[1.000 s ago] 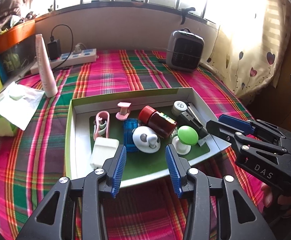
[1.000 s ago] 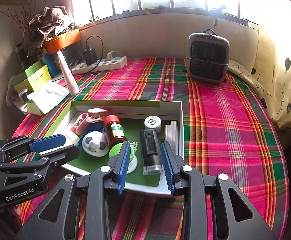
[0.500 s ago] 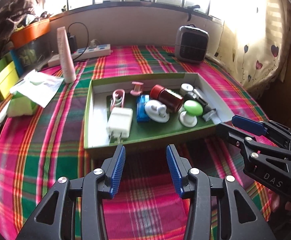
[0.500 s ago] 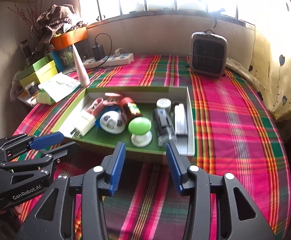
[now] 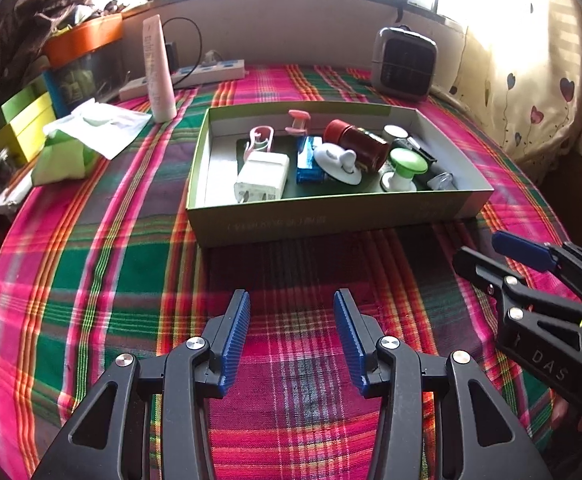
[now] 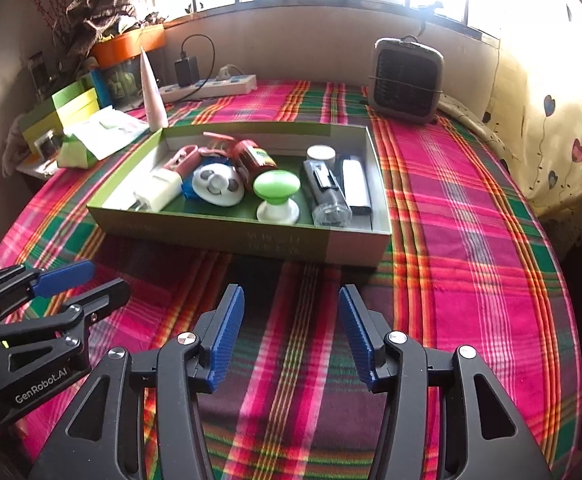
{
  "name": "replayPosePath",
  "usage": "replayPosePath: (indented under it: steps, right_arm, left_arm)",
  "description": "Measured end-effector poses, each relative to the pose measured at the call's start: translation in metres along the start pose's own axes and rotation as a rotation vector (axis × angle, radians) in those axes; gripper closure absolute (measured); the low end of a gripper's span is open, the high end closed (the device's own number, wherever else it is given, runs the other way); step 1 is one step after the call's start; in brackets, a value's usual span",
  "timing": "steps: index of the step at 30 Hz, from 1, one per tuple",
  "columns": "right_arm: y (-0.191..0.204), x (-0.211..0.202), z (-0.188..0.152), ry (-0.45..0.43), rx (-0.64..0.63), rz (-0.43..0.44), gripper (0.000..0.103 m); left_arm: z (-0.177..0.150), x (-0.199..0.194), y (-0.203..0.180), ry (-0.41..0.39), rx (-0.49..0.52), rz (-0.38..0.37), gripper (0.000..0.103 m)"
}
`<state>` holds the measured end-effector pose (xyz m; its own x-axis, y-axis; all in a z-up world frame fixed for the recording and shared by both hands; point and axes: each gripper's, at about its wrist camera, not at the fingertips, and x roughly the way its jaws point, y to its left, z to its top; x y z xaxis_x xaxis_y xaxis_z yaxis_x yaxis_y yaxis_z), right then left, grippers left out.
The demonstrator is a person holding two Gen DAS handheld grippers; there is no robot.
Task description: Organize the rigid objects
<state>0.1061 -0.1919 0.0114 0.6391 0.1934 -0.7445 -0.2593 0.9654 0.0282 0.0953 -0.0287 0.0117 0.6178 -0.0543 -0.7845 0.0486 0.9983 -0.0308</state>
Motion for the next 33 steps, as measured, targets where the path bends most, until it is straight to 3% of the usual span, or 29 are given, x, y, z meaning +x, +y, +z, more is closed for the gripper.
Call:
replayPosePath:
  steps: [11, 15, 33]
  right_arm:
    - [-0.005, 0.011, -0.005, 0.055, 0.013, -0.049, 0.052]
    - [-0.012, 0.012, -0.004, 0.059, 0.045, -0.053, 0.039]
    - [-0.012, 0.015, -0.002, 0.068, 0.049, -0.056, 0.030]
  left_arm:
    - [0.002, 0.008, 0.001, -0.014, -0.033, 0.044, 0.056]
    - [0.003, 0.011, -0.006, -0.008, -0.009, 0.071, 0.051]
    - [0.005, 0.015, -0.009, -0.005, -0.019, 0.072, 0.045]
